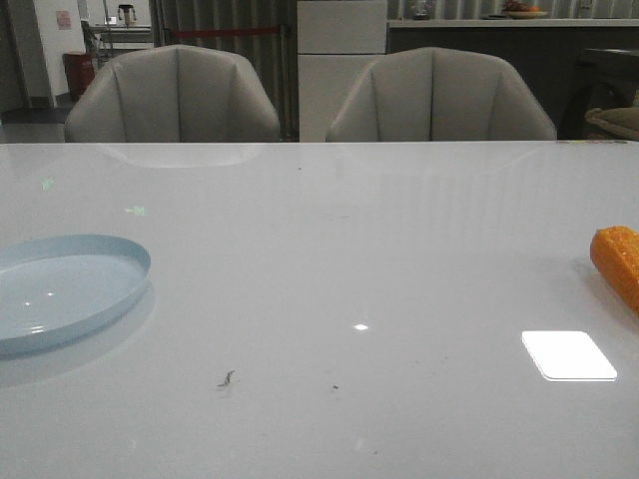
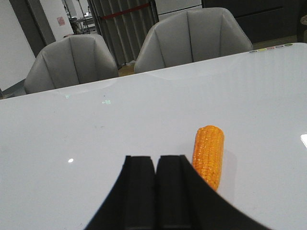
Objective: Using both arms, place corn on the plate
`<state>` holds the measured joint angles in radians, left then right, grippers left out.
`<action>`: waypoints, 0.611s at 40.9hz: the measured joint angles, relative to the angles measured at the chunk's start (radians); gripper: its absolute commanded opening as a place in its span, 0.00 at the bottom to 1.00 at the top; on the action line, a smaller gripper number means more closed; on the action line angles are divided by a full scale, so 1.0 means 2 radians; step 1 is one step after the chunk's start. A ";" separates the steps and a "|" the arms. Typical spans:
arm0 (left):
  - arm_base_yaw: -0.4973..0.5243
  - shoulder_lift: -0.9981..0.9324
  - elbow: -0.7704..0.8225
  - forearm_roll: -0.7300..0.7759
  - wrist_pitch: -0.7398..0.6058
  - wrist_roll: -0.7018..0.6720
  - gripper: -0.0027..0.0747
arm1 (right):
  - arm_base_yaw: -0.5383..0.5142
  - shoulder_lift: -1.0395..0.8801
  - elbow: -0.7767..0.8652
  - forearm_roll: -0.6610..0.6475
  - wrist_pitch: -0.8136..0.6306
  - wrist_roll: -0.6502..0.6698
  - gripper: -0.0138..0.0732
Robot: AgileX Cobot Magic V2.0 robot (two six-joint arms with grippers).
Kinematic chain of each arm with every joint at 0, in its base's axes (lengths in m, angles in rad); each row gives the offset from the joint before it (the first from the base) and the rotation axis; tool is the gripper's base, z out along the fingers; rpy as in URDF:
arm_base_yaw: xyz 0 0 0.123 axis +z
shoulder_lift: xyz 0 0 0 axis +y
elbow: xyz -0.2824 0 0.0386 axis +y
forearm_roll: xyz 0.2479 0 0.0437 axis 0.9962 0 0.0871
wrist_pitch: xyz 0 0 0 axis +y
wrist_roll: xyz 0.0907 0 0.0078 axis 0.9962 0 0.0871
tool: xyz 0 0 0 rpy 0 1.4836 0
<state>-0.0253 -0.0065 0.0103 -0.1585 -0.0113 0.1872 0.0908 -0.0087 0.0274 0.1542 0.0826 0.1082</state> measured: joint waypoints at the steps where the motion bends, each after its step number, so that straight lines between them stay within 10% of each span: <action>1: 0.000 0.000 0.000 0.000 -0.001 0.000 0.16 | 0.000 0.000 0.000 0.000 0.000 0.000 0.22; 25: 0.000 0.000 0.000 -0.002 -0.033 0.000 0.16 | 0.000 0.000 0.000 0.000 0.000 0.000 0.22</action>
<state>-0.0253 -0.0065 0.0103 -0.1628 -0.0779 0.1872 0.0908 -0.0087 0.0274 0.1542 0.0826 0.1082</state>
